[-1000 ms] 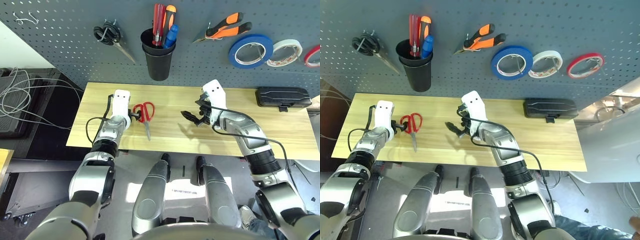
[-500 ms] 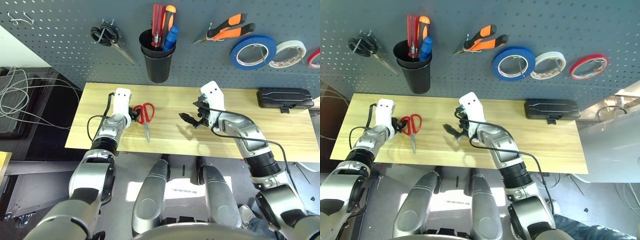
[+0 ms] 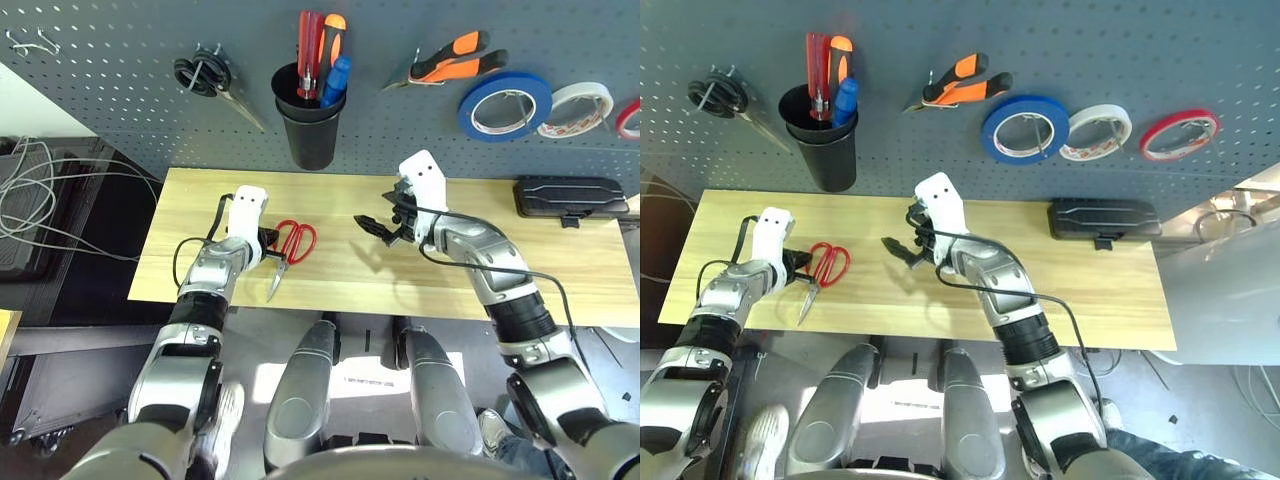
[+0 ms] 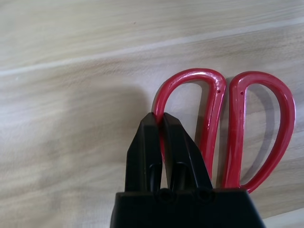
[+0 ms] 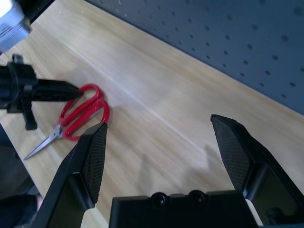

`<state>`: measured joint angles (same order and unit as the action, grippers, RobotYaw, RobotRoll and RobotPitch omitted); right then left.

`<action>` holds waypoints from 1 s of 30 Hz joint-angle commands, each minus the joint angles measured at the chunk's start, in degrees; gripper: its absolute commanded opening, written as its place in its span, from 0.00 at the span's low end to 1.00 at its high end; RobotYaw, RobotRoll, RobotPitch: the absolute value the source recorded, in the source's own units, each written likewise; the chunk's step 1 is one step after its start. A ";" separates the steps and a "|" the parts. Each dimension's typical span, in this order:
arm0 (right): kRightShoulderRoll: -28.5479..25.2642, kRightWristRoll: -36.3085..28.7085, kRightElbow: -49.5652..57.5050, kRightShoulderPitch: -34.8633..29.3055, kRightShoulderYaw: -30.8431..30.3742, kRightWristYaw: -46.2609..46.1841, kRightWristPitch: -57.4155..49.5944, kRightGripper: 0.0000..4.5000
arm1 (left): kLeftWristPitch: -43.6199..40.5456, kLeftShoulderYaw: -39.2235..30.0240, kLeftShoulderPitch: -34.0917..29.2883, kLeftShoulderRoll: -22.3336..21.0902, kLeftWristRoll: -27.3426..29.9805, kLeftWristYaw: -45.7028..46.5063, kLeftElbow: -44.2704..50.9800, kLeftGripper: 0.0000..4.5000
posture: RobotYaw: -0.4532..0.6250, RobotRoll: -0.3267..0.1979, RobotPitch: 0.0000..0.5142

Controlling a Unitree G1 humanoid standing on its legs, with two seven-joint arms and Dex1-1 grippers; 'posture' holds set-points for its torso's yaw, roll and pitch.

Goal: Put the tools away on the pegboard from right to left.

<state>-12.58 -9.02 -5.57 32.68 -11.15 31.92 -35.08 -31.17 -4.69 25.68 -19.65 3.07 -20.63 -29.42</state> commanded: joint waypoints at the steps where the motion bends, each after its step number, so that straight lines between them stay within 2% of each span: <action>1: 0.60 -1.15 0.21 -0.75 0.08 1.54 1.44 1.00 | 3.29 -0.46 -5.61 0.73 1.05 -0.13 4.41 0.00 | 0.54 0.62 0.75; 8: -0.69 -2.40 3.90 -1.49 -1.05 6.49 3.78 1.00 | 19.83 -3.32 -13.38 0.87 3.38 -0.51 19.71 0.00 | 0.55 0.62 0.73; 12: -2.29 -2.59 6.03 -1.38 -2.71 10.71 5.56 1.00 | 25.91 -6.04 -14.58 0.84 4.80 0.83 22.78 0.00 | 0.55 0.62 0.73; 17: -3.03 -3.90 9.30 0.93 -2.88 14.62 7.83 1.00 | 38.70 -6.90 -15.46 0.23 5.79 -1.50 24.83 0.00 | 0.55 0.62 0.72; 23: -3.55 -5.70 10.83 3.21 -0.49 15.82 10.19 1.00 | 45.22 -8.18 -15.25 -0.35 6.97 -1.34 27.23 0.00 | 0.55 0.62 0.72; 30: -3.89 -9.26 13.91 6.58 1.59 15.32 5.90 1.00 | 47.88 -10.16 -12.05 -1.70 7.58 -0.25 28.00 0.00 | 0.54 0.62 0.71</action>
<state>-16.42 -16.83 6.73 39.56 -9.70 46.95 -27.76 15.69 -14.23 14.17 -21.01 10.21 -20.88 -2.28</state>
